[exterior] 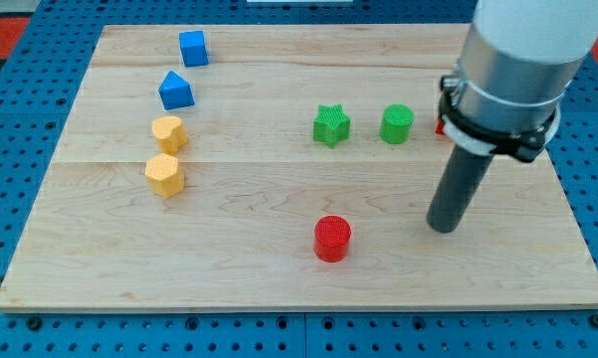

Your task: Move red circle to the center

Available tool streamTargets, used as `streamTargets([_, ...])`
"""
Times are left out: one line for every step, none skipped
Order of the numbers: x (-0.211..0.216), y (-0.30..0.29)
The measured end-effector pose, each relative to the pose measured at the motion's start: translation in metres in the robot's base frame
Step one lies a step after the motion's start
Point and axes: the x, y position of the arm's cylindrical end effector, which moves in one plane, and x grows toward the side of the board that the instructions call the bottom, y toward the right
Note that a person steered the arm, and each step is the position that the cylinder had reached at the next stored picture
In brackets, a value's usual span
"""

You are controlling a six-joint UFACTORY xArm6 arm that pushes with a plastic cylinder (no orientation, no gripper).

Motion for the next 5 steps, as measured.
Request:
streamTargets([0.028,-0.023])
streamTargets([0.043,-0.064])
streamTargets([0.031,-0.112])
streamTargets([0.01,-0.136])
streamTargets([-0.013,-0.159])
